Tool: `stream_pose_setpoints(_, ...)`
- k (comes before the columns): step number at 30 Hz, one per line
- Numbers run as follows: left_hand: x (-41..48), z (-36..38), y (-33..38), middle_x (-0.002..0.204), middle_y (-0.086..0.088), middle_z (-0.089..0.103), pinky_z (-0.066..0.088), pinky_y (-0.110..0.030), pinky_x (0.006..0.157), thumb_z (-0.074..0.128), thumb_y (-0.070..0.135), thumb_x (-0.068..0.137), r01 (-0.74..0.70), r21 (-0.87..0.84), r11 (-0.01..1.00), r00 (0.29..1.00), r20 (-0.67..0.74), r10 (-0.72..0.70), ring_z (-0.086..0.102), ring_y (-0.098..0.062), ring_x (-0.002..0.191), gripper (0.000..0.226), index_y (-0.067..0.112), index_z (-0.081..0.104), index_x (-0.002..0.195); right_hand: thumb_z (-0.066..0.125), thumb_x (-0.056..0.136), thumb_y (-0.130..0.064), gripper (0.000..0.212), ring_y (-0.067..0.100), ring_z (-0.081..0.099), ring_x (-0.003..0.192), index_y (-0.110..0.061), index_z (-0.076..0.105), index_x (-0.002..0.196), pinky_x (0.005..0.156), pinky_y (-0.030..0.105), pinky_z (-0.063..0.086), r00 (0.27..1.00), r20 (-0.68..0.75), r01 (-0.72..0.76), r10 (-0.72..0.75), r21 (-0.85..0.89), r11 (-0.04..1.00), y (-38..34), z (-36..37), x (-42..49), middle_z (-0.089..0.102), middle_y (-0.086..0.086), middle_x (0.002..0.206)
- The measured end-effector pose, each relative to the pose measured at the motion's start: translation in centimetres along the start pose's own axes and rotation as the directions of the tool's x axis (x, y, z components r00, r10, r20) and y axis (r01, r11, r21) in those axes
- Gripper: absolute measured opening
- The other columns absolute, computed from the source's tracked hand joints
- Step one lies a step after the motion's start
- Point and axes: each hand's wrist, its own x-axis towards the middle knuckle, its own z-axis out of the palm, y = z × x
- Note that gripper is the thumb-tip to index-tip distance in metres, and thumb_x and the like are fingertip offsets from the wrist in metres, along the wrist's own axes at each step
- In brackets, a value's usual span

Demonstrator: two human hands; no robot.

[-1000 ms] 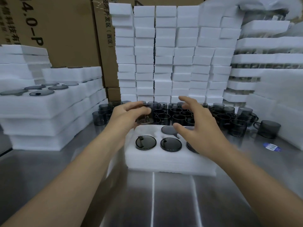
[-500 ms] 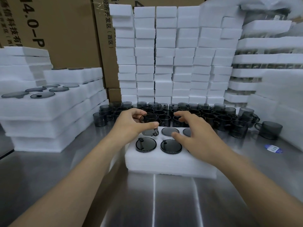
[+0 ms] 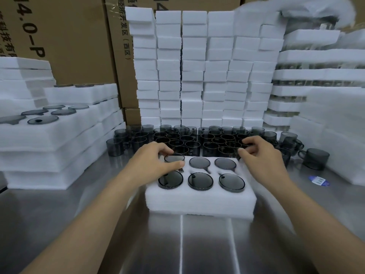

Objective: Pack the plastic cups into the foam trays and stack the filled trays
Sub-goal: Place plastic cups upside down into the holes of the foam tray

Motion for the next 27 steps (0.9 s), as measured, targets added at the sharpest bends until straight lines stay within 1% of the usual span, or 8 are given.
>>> stream_pose_setpoints(4,-0.8,0.2,1.3,0.161,0.023,0.043,0.037,-0.046,0.122,0.04,0.096,0.082,-0.085,0.035,0.996,0.996,-0.017,0.086,0.038,-0.004,0.149,0.091,0.043,0.047,0.156,0.061,0.097,-0.032,0.055,0.022,0.061,0.094,-0.032,0.044,0.149,0.08,0.039,0.046,0.985,-0.08,-0.165,0.156,-0.127,0.978,3.3,-0.6,0.7,0.071,-0.007,0.093)
stream_pose_setpoints(7,-1.3,1.0,2.8,0.175,0.025,0.004,0.01,-0.047,0.134,0.018,0.104,0.077,-0.09,0.17,0.981,0.973,0.227,0.05,-0.002,0.002,0.161,0.112,0.041,0.011,0.17,0.06,0.096,-0.032,0.066,0.031,0.058,0.106,-0.029,0.037,0.158,0.086,0.04,0.044,0.96,-0.062,-0.279,0.273,-0.143,0.949,4.9,-0.9,1.2,0.072,0.006,0.111)
stream_pose_setpoints(10,-1.4,1.6,3.7,0.176,0.021,-0.009,0.0,-0.043,0.134,0.022,0.097,0.081,-0.062,0.272,0.96,0.918,0.393,-0.052,-0.015,0.001,0.16,0.113,0.033,0.0,0.171,0.059,0.092,-0.035,0.07,0.035,0.064,0.116,-0.026,0.038,0.158,0.096,0.042,0.051,0.933,-0.036,-0.359,0.358,-0.148,0.921,5.4,-0.9,1.8,0.073,0.008,0.109)
stream_pose_setpoints(13,-1.4,1.4,4.0,0.176,0.019,-0.01,-0.001,-0.043,0.135,0.023,0.094,0.084,-0.053,0.274,0.96,0.916,0.395,-0.062,-0.014,-0.001,0.161,0.108,0.033,-0.001,0.171,0.058,0.089,-0.038,0.071,0.035,0.07,0.107,-0.022,0.041,0.156,0.099,0.046,0.054,0.917,-0.05,-0.399,0.396,-0.127,0.908,5.7,-0.8,2.2,0.076,0.012,0.109)
stream_pose_setpoints(16,-1.6,1.4,4.0,0.177,0.019,-0.005,0.001,-0.038,0.134,0.021,0.094,0.082,-0.038,0.263,0.964,0.923,0.379,-0.067,-0.008,-0.003,0.163,0.11,0.032,0.003,0.172,0.06,0.091,-0.035,0.059,0.035,0.062,0.121,-0.016,0.053,0.147,0.102,0.044,0.052,0.905,-0.09,-0.421,0.415,-0.069,0.904,5.9,-1.0,2.4,0.076,0.018,0.112)
stream_pose_setpoints(22,-1.4,1.5,3.7,0.177,0.015,0.013,0.016,-0.046,0.133,0.028,0.089,0.089,-0.058,0.241,0.969,0.948,0.318,-0.022,0.008,-0.008,0.164,0.102,0.031,0.018,0.171,0.059,0.085,-0.028,0.024,0.036,0.072,0.093,-0.014,0.077,0.078,0.093,0.046,0.057,0.905,-0.122,-0.412,0.409,-0.004,0.911,4.7,-1.7,2.1,0.077,0.008,0.07)
stream_pose_setpoints(24,-1.1,1.6,3.2,0.175,0.014,0.022,0.022,-0.044,0.131,0.031,0.087,0.092,-0.067,0.198,0.978,0.954,0.3,0.005,0.018,-0.01,0.161,0.096,0.031,0.026,0.169,0.059,0.088,-0.03,0.024,0.036,0.072,0.094,-0.016,0.077,0.081,0.094,0.046,0.057,0.911,-0.099,-0.405,0.401,-0.014,0.914,4.2,-1.9,1.7,0.077,0.007,0.069)
stream_pose_setpoints(27,-0.4,1.2,1.9,0.171,0.007,0.029,0.032,-0.044,0.124,0.039,0.082,0.098,0.05,0.137,0.989,0.976,0.205,-0.077,0.032,-0.018,0.157,0.083,0.034,0.037,0.164,0.06,0.092,-0.035,0.027,0.034,0.069,0.106,-0.02,0.067,0.112,0.095,0.046,0.055,0.924,-0.114,-0.372,0.364,-0.055,0.927,3.5,-1.9,1.3,0.079,0.011,0.092)
